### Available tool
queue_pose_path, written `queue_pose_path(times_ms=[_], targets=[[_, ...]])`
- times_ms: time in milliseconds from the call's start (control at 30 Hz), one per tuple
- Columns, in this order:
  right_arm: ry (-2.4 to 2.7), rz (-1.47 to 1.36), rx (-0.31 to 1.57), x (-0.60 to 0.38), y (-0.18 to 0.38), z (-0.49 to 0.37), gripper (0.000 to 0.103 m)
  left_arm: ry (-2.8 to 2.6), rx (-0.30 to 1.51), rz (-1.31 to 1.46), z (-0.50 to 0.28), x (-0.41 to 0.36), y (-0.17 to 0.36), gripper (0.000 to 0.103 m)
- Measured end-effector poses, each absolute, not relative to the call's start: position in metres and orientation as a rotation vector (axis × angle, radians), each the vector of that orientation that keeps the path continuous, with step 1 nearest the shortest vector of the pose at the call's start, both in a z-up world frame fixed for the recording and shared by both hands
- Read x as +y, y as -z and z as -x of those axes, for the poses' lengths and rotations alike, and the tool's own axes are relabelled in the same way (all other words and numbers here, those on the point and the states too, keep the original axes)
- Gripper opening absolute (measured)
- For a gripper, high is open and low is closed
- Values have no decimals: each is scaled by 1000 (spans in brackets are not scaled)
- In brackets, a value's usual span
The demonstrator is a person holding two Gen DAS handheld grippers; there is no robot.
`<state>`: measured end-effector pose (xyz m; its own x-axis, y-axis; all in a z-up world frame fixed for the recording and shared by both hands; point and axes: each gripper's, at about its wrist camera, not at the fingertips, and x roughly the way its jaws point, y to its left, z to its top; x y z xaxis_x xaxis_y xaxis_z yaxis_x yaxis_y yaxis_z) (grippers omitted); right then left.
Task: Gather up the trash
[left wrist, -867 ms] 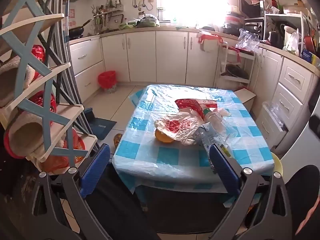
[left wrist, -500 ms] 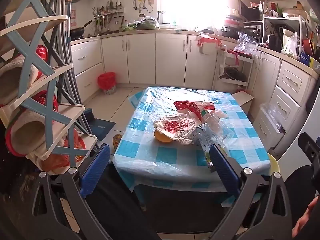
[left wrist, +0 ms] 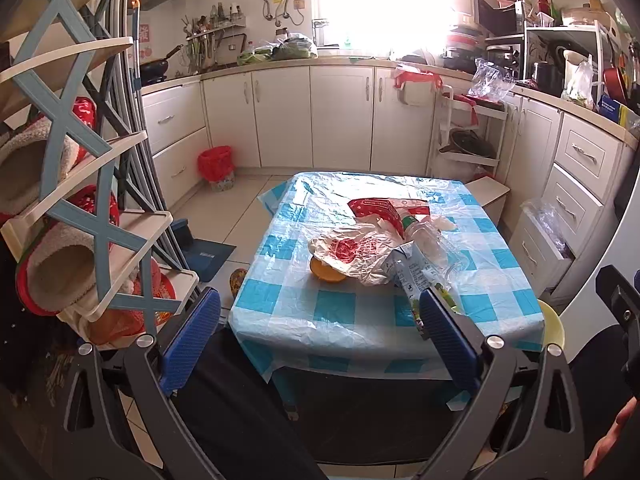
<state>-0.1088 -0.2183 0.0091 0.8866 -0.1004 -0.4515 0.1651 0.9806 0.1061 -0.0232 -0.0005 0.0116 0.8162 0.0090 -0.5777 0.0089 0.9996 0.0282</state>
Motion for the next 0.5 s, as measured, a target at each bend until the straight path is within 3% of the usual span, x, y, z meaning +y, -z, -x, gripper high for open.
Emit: queue_pose_path(times_ms=[500], targets=[[132, -139, 462, -215, -7, 108, 96, 2, 613, -30, 24, -1, -11, 95]])
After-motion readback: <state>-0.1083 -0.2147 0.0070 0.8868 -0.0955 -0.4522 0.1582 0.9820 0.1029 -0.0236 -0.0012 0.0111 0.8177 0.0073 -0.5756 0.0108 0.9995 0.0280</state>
